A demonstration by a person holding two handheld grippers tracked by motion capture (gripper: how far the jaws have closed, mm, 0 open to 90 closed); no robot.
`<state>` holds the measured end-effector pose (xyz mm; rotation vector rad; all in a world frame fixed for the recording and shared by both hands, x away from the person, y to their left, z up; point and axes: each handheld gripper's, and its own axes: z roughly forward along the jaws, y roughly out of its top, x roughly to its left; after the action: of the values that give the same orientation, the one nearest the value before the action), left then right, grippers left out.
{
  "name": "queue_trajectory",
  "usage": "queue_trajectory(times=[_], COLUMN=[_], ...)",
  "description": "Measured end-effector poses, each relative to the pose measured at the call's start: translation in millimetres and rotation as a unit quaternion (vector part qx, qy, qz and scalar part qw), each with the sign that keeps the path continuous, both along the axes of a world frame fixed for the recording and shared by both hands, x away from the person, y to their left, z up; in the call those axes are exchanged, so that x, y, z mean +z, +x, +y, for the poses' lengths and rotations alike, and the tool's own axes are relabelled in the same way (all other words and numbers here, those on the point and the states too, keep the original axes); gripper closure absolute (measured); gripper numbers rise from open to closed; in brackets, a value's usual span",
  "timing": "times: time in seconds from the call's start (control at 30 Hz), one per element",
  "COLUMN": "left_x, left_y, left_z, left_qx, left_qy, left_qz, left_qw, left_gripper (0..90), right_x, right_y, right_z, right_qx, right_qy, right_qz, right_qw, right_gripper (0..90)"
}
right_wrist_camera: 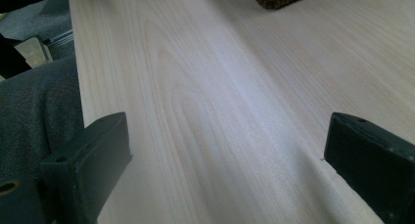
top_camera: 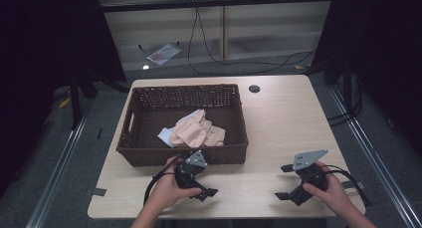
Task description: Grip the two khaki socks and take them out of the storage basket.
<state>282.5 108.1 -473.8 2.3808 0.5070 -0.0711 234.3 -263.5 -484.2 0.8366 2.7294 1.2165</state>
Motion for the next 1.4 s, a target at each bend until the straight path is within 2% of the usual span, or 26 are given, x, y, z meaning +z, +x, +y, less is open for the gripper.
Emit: queue_trajectory(times=[0.23, 0.3, 0.4, 0.57, 0.63, 0.7, 0.83, 1.0, 1.1, 1.23, 1.37, 1.4], left_x=[3.1, 3.9, 6.8, 9.0, 9.6, 10.0, 16.2, 23.1, 28.5, 35.4, 45.7, 47.3], left_y=[4.2, 5.5, 7.2, 9.2, 9.2, 9.0, 10.7, 12.3, 13.8, 15.1, 17.1, 17.6], left_z=[2.1, 2.9, 3.8, 4.2, 4.1, 4.2, 6.8, 12.1, 14.6, 15.9, 15.9, 15.9], left_qx=[0.003, 0.005, 0.001, -0.001, 0.001, 0.0, -0.012, -0.01, -0.012, -0.01, -0.016, -0.021], left_qy=[0.001, -0.005, 0.011, 0.015, 0.025, 0.025, 0.04, 0.039, 0.047, 0.041, 0.051, 0.053], left_qz=[0.011, 0.018, 0.019, 0.035, 0.037, 0.04, 0.04, 0.044, 0.045, 0.052, 0.063, 0.06], left_qw=[0.9999, 0.9998, 0.9998, 0.9993, 0.999, 0.9989, 0.9983, 0.9982, 0.9978, 0.9978, 0.9966, 0.9966], left_gripper=[8.1, 8.1, 8.1, 8.2, 8.2, 8.3, 8.3, 8.3, 8.6, 9.0, 9.4, 8.9], right_x=[-0.8, -1.2, -1.1, -0.8, -1.0, -0.9, -0.6, -1.5, -1.5, -1.1, -1.1, -0.8], right_y=[-0.6, -1.1, -1.2, -1.1, -1.1, -1.0, -0.9, -0.9, -0.8, -0.7, -0.5, -0.5], right_z=[-1.0, -0.6, -0.8, -1.0, -1.1, -1.2, -1.3, -0.7, -0.2, -0.6, -0.6, -0.7], right_qx=[-0.001, 0.0, 0.002, 0.001, 0.002, 0.001, 0.001, 0.003, 0.003, 0.001, 0.0, 0.0], right_qy=[-0.002, -0.002, -0.002, -0.001, -0.001, -0.002, -0.001, -0.007, -0.003, -0.005, -0.002, 0.0], right_qz=[0.001, 0.001, 0.001, 0.002, 0.001, 0.0, 0.002, 0.002, 0.004, 0.003, 0.001, 0.0], right_qw=[1.0, 1.0, 1.0, 1.0, 1.0, 1.0, 1.0, 1.0, 1.0, 1.0, 1.0, 1.0], right_gripper=[3.0, 3.0, 3.0, 3.0, 2.9, 3.0, 3.0, 3.0, 3.0, 3.0, 2.9, 2.9])
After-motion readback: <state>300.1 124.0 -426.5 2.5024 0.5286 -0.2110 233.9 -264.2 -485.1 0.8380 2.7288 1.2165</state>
